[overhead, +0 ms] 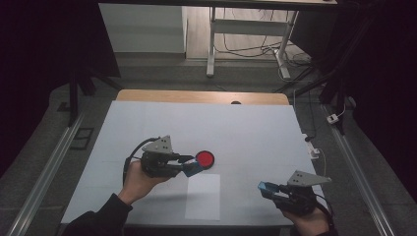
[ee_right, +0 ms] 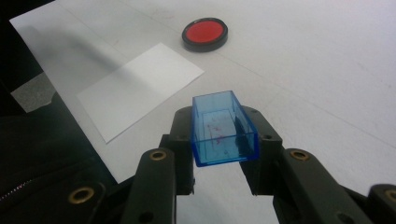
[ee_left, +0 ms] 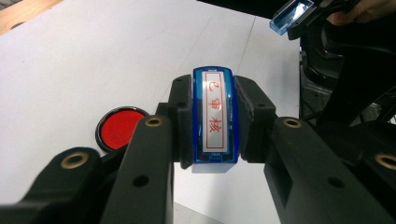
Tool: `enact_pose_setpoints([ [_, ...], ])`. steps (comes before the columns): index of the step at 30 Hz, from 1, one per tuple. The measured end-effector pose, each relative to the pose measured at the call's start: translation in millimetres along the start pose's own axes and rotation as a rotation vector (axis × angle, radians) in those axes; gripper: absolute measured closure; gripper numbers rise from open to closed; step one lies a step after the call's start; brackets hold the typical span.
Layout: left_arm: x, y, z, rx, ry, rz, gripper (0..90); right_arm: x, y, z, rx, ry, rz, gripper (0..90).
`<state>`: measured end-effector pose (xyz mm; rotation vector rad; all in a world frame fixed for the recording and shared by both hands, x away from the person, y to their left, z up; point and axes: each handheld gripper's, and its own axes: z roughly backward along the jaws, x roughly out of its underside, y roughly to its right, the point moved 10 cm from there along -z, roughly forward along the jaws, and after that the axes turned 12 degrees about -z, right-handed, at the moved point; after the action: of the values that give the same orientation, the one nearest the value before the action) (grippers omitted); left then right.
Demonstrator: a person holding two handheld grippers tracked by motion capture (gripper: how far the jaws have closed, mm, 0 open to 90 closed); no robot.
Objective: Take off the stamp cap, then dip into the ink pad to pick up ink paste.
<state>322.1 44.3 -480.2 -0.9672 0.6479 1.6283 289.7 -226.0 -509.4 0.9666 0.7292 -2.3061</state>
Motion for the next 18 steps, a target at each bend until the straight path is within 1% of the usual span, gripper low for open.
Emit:
enact_pose_setpoints([
  [4, 0.1, -0.7, -0.3, 0.000, -0.002, 0.002, 70.0, 3.7, 4.7, 3.9, 0.021, -0.004, -0.007, 68.2],
  [9, 0.3, -1.6, -1.4, -0.006, -0.012, 0.003, 70.0, 7.2, 8.8, 6.2, 0.022, -0.001, -0.034, 68.2],
  [10, 0.4, -2.3, -1.7, -0.008, -0.013, 0.003, 70.0, 7.7, 9.7, 6.7, 0.027, -0.005, -0.033, 68.2],
  [13, 1.2, -5.2, -2.2, -0.015, -0.018, 0.007, 70.0, 7.6, 9.9, 7.3, 0.022, 0.002, -0.040, 68.2],
  [18, 2.0, -11.9, -2.3, -0.029, -0.021, 0.026, 70.0, 8.1, 9.7, 7.7, 0.023, 0.001, -0.039, 68.2],
])
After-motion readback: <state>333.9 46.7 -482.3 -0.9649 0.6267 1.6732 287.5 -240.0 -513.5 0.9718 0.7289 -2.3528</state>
